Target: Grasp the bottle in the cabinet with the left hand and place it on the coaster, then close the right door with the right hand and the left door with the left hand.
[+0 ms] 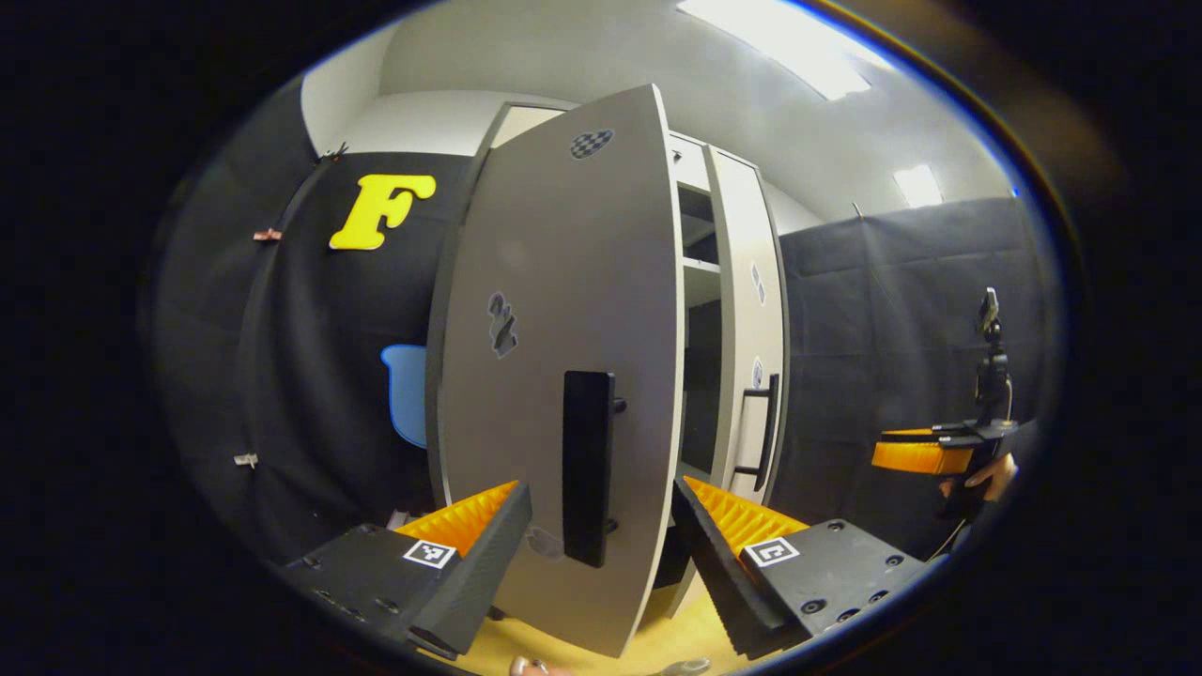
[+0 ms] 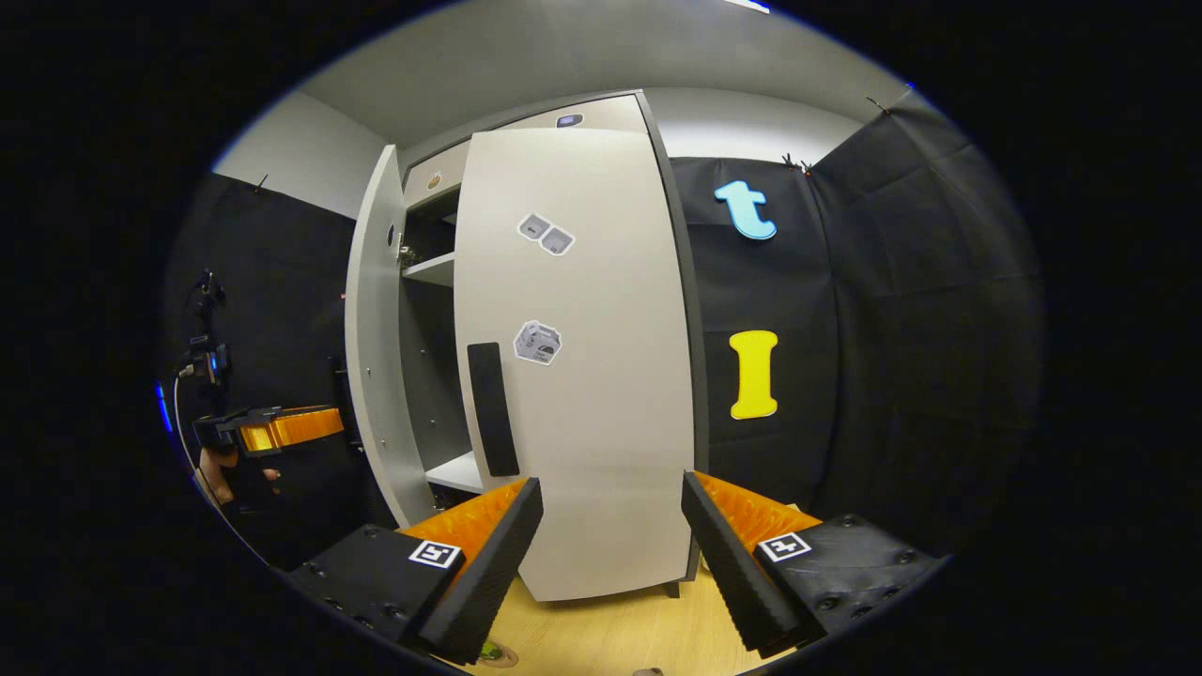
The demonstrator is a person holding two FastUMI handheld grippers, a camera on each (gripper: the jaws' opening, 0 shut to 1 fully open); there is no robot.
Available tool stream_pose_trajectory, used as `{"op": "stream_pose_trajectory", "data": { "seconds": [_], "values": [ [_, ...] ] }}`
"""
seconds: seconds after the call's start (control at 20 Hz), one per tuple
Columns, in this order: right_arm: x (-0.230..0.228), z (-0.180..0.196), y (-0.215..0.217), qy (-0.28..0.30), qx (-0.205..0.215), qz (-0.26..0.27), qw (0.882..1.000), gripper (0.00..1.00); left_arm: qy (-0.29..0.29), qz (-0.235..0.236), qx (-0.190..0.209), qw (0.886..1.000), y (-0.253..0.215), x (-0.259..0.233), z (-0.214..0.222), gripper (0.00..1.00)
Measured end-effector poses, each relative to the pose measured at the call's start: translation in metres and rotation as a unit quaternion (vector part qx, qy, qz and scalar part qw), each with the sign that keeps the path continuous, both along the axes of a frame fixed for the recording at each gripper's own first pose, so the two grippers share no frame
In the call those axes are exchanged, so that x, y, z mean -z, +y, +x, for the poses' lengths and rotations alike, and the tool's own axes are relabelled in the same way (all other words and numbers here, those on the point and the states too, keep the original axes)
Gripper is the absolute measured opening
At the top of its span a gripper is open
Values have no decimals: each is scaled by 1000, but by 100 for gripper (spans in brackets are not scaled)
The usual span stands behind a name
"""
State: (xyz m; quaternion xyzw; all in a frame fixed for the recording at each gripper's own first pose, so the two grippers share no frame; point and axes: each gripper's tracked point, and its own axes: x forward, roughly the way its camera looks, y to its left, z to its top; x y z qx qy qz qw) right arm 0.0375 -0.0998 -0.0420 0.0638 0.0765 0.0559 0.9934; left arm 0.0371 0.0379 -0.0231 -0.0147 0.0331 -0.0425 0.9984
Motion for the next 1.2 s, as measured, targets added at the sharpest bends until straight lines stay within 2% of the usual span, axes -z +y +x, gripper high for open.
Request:
{"op": "stream_pose_trajectory", "data": {
  "seconds": [0.25,0.75,0.8,0.85,1.05,1.2],
  "values": [
    [-1,0,-7,-1,6,4,1000,99,10,-24,9,1000,-8,11,-2,95],
    [1,3,0,-1,-8,3,1000,99,6,-12,4,1000,-7,16,0,95],
    [1,4,0,-1,-7,2,1000,99,7,-10,2,1000,-6,19,0,92],
    [2,4,0,-1,-6,0,1000,99,8,-10,1,1000,-6,20,0,95],
    [-1,6,5,-7,-10,2,1000,98,6,-34,7,999,-5,19,-1,95],
    [-2,6,11,-9,-16,3,1000,99,4,-33,0,999,3,18,-1,95]
  ]
}}
